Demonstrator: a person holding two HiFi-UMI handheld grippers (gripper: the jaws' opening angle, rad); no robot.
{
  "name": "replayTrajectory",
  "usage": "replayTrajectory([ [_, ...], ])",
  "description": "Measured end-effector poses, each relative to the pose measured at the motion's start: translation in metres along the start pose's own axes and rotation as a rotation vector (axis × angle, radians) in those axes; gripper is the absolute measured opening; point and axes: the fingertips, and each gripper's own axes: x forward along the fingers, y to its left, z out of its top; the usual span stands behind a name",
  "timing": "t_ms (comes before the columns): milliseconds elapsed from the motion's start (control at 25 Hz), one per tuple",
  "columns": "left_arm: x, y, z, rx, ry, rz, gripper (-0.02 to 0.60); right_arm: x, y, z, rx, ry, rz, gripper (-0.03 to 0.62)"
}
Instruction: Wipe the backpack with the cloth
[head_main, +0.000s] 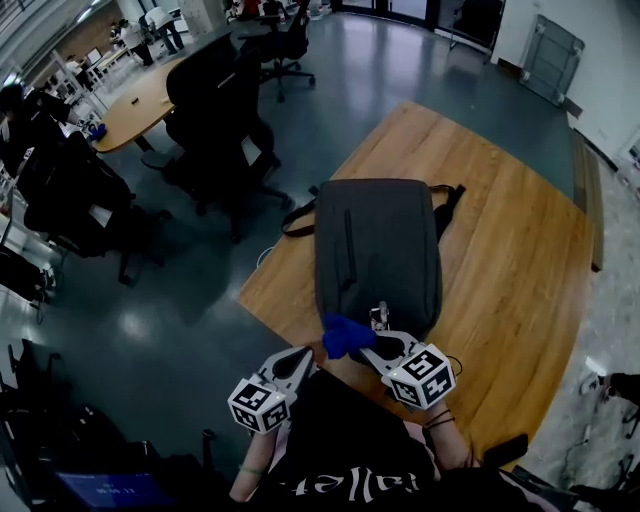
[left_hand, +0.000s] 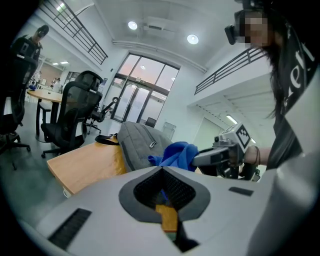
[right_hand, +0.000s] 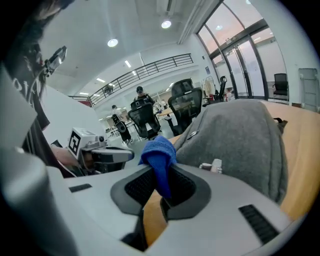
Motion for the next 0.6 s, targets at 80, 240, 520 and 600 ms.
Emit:
replayTrajectory([
  [80,0.003,-0.013,-0.004,0.009,0.009,-0.013,-0.002,-0.016,-0.013,-0.007,0.005,-0.003,-0.043,0.054],
  [240,0.013,-0.038,-0.009,0.018,0.02,-0.042,-0.002,-0.047,-0.041,-0.024,0.016,0.001,-0.129,0.054],
  [520,0.029,-0.079,-0.003,-0.006,-0.033,-0.089,-0.002,-0.106,-0.085,-0.047,0.096,-0.054,-0.24,0.054],
  [600,0.032,-0.088,-0.003,-0.004,-0.036,-0.1,-0.002,-0.121,-0.099,-0.052,0.11,-0.064,-0.269,0.054],
])
